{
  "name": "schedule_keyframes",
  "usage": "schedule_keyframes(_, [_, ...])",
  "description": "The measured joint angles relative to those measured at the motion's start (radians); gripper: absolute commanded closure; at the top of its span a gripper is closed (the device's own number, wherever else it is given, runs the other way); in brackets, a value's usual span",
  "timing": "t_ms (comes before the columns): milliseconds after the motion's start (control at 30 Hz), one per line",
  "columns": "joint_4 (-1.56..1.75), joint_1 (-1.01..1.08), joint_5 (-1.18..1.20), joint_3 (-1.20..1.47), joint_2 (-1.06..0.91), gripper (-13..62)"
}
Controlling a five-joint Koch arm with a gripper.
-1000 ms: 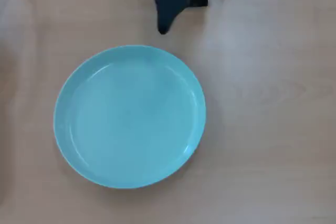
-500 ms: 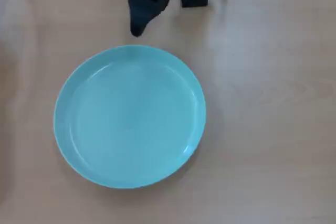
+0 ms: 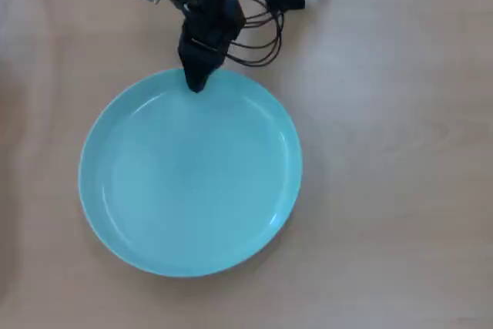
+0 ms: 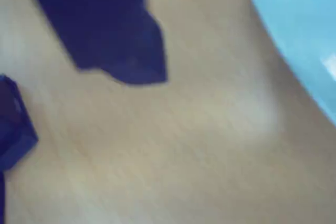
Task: Move the green bowl from right to left
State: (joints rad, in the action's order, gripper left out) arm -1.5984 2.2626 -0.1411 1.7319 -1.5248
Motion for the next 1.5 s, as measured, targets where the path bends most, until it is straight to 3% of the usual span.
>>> schedule_keyframes(400, [0.002, -0.008, 0.000, -0.061, 0.095, -8.7])
schedule_keyframes(533, [0.002, -0.029, -0.017, -0.061, 0.095, -4.0])
schedule_keyframes(667, [0.000, -0.034, -0.017, -0.061, 0.095, 8.5])
schedule_keyframes(900, [0.002, -0.032, -0.014, -0.061, 0.095, 41.0])
schedule_keyframes(1000, [0.032, -0.032, -0.015, -0.063, 0.095, 49.4])
schedule_keyframes(1500, [0.137, -0.035, -0.018, -0.009, 0.133, 51.3])
